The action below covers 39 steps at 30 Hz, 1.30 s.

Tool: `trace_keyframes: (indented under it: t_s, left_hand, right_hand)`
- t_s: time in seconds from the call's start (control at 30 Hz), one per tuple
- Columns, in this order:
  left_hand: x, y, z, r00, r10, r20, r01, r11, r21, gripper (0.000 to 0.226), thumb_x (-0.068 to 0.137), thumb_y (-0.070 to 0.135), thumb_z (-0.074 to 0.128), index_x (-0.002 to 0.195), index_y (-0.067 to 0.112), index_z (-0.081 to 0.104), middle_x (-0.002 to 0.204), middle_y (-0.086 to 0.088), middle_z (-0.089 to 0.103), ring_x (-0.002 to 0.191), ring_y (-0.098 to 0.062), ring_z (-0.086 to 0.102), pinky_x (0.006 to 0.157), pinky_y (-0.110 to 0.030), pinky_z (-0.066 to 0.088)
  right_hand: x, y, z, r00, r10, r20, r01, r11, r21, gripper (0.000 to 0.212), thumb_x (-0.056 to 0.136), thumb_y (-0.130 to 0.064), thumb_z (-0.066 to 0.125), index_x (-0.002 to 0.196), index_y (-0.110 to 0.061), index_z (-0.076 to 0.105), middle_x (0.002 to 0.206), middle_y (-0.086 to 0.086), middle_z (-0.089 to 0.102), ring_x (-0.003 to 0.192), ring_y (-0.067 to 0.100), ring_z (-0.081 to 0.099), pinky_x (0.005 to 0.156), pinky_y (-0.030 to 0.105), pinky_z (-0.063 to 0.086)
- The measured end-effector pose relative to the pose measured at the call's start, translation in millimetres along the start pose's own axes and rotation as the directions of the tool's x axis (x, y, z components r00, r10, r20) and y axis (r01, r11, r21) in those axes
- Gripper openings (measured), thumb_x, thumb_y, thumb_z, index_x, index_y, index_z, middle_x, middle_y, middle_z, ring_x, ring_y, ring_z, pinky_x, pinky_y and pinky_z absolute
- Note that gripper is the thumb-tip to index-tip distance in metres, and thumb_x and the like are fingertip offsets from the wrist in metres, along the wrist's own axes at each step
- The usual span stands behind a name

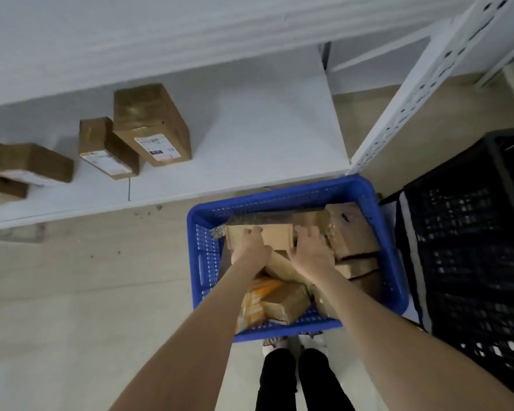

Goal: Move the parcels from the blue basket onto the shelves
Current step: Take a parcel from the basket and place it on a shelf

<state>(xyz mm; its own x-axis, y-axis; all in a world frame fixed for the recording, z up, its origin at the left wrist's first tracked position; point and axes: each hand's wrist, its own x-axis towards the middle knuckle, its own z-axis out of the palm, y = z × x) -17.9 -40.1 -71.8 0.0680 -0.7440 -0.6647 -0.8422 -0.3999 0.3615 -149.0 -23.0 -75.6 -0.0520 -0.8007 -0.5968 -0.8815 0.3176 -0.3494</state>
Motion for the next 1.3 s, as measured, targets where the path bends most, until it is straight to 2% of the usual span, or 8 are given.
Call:
trace_keyframes:
  t_s: [0.1, 0.23, 0.5, 0.67, 0.9, 1.13, 1.2, 1.3]
  left_hand:
    - [49.4, -31.8, 25.2, 0.991, -0.109, -0.072, 0.098, 0.985, -0.139, 0.056, 0.095, 0.021, 0.054, 0.145, 0.013, 0.030, 0.150, -0.010, 0.029, 0.129, -0.030, 0.043, 0.101, -0.039, 0.042]
    - [117.4, -70.4, 37.9, 0.957, -0.248, -0.151, 0.197, 0.936, -0.292, 0.069, 0.093, 0.026, 0.057, 0.148, 0.008, 0.020, 0.152, -0.014, 0.026, 0.135, -0.032, 0.036, 0.104, -0.040, 0.036]
    - [188.6, -106.3, 61.1, 0.914, -0.406, -0.014, 0.350, 0.802, -0.484, 0.090, 0.082, 0.044, 0.067, 0.149, 0.009, 0.018, 0.151, -0.017, 0.022, 0.136, -0.037, 0.032, 0.108, -0.049, 0.036]
    - [140.7, -91.5, 41.2, 0.885, -0.459, -0.079, 0.351, 0.769, -0.533, 0.072, 0.088, 0.035, 0.062, 0.147, 0.011, 0.027, 0.147, -0.013, 0.021, 0.111, -0.028, 0.048, 0.080, -0.031, 0.040]
    - [30.2, -53.3, -44.1, 0.854, -0.483, -0.196, 0.209, 0.662, -0.720, 0.047, 0.085, 0.022, 0.064, 0.129, 0.019, 0.047, 0.127, -0.010, 0.042, 0.086, -0.022, 0.054, 0.077, -0.030, 0.044]
    - [-80.3, -5.7, -142.8, 0.849, -0.453, -0.272, 0.083, 0.622, -0.778, 0.039, 0.084, 0.027, 0.063, 0.116, 0.008, 0.050, 0.107, -0.009, 0.062, 0.086, -0.020, 0.057, 0.077, -0.034, 0.050]
    - [-107.8, 6.7, -166.1, 0.867, -0.413, -0.278, 0.047, 0.624, -0.780, 0.050, 0.082, 0.041, 0.059, 0.126, 0.019, 0.047, 0.116, -0.006, 0.058, 0.096, -0.022, 0.059, 0.087, -0.041, 0.053]
    - [-143.2, 20.5, -194.1, 0.880, -0.393, -0.268, 0.033, 0.613, -0.789, 0.056, 0.075, 0.062, 0.053, 0.123, 0.034, 0.050, 0.121, -0.006, 0.052, 0.102, -0.025, 0.058, 0.091, -0.047, 0.052]
  right_hand:
    - [47.5, 10.6, 45.7, 0.996, 0.051, 0.069, -0.063, 0.982, 0.179, 0.062, 0.093, -0.038, 0.057, 0.145, -0.018, 0.031, 0.142, 0.009, 0.037, 0.128, 0.027, 0.043, 0.101, 0.040, 0.040]
    - [105.4, 24.8, 88.2, 0.971, 0.215, 0.107, -0.240, 0.841, 0.484, 0.077, 0.091, -0.040, 0.061, 0.151, -0.014, 0.020, 0.154, 0.013, 0.025, 0.140, 0.032, 0.030, 0.109, 0.045, 0.031]
    - [172.9, 37.2, 124.6, 0.896, 0.329, 0.299, -0.440, 0.556, 0.705, 0.095, 0.082, -0.057, 0.066, 0.153, -0.016, 0.018, 0.152, 0.014, 0.031, 0.136, 0.037, 0.035, 0.110, 0.053, 0.034]
    - [140.9, 28.7, 92.3, 0.839, 0.395, 0.375, -0.509, 0.323, 0.798, 0.079, 0.082, -0.048, 0.071, 0.144, -0.019, 0.031, 0.145, 0.013, 0.039, 0.128, 0.038, 0.042, 0.098, 0.055, 0.043]
    - [50.0, -3.1, -13.2, 0.871, 0.339, 0.354, -0.462, 0.325, 0.825, 0.032, 0.089, -0.018, 0.068, 0.114, -0.016, 0.048, 0.123, 0.009, 0.055, 0.104, 0.027, 0.052, 0.087, 0.044, 0.049]
    - [-45.2, -43.6, -114.4, 0.904, 0.161, 0.396, -0.427, 0.377, 0.822, 0.063, 0.087, 0.003, 0.061, 0.139, -0.026, 0.041, 0.123, 0.005, 0.053, 0.108, 0.028, 0.050, 0.087, 0.046, 0.045]
    - [-66.5, -52.1, -136.3, 0.906, 0.121, 0.405, -0.422, 0.329, 0.845, 0.062, 0.085, -0.001, 0.066, 0.135, -0.027, 0.044, 0.129, 0.009, 0.053, 0.114, 0.034, 0.051, 0.090, 0.050, 0.048]
    - [-97.0, -64.7, -167.4, 0.891, 0.055, 0.451, -0.452, 0.209, 0.867, 0.061, 0.075, -0.037, 0.079, 0.125, -0.021, 0.048, 0.126, 0.014, 0.055, 0.113, 0.038, 0.053, 0.095, 0.059, 0.045]
